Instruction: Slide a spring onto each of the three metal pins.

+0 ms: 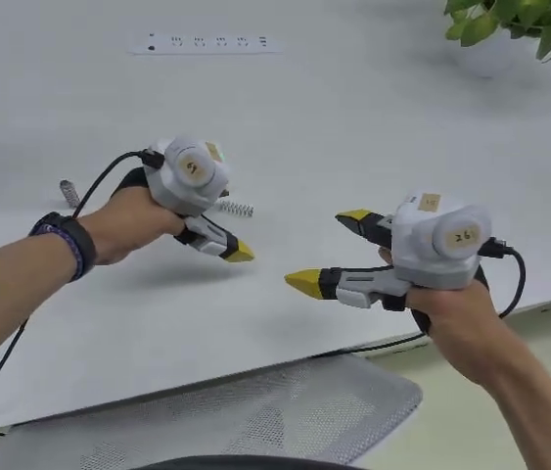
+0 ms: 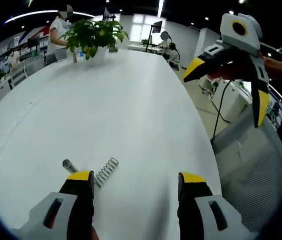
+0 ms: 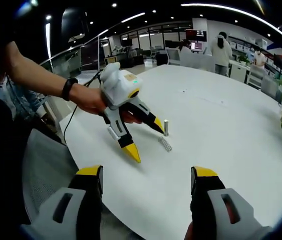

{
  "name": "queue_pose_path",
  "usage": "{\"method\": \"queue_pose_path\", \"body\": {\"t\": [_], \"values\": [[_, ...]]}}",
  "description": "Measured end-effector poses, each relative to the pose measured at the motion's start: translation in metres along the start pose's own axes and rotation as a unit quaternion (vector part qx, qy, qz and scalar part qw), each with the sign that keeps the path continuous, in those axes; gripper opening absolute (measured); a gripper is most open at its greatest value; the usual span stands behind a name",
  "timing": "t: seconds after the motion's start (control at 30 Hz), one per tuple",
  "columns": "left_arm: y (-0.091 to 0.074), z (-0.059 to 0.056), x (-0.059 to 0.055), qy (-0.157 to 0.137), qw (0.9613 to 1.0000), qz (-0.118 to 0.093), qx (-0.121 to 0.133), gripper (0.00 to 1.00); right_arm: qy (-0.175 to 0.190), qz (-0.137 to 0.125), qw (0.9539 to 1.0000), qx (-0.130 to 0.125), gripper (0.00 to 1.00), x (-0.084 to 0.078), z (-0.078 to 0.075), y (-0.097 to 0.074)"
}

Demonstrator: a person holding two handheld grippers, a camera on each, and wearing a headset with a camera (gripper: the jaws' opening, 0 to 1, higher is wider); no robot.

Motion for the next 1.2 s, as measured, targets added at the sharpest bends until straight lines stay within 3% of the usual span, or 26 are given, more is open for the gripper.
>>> {"method": "queue_pose_path", "body": {"t": [0.33,0.67,1.2], "values": [[0.016,0.004,-0.004,-0.030,0.9995,0.003,-0.003,0.63,0.007,0.004,1.0000,-0.002,0.70,-0.005,-0.004,-0.003],[0.018,0.004,-0.005,-0.027,0.9996,0.009,-0.003,0.57,0.008,0.008,0.9999,0.002,0.69,-0.008,-0.003,-0.001],[0.021,0.010,-0.017,0.017,0.9986,0.041,0.027,0.26,0.007,0.010,0.9999,0.004,0.67,-0.009,-0.002,-0.002]]}}
Point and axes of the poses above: the centre of the closed fingertips' face, and the gripper's own axes: y roughly forward along the fingers, z roughly to its left, x roughly out of its top, the point moved 8 cm from there along -y, roughly backward along the fingers, and after that the axes turned 2 degrees about y, right-handed, at the moved point
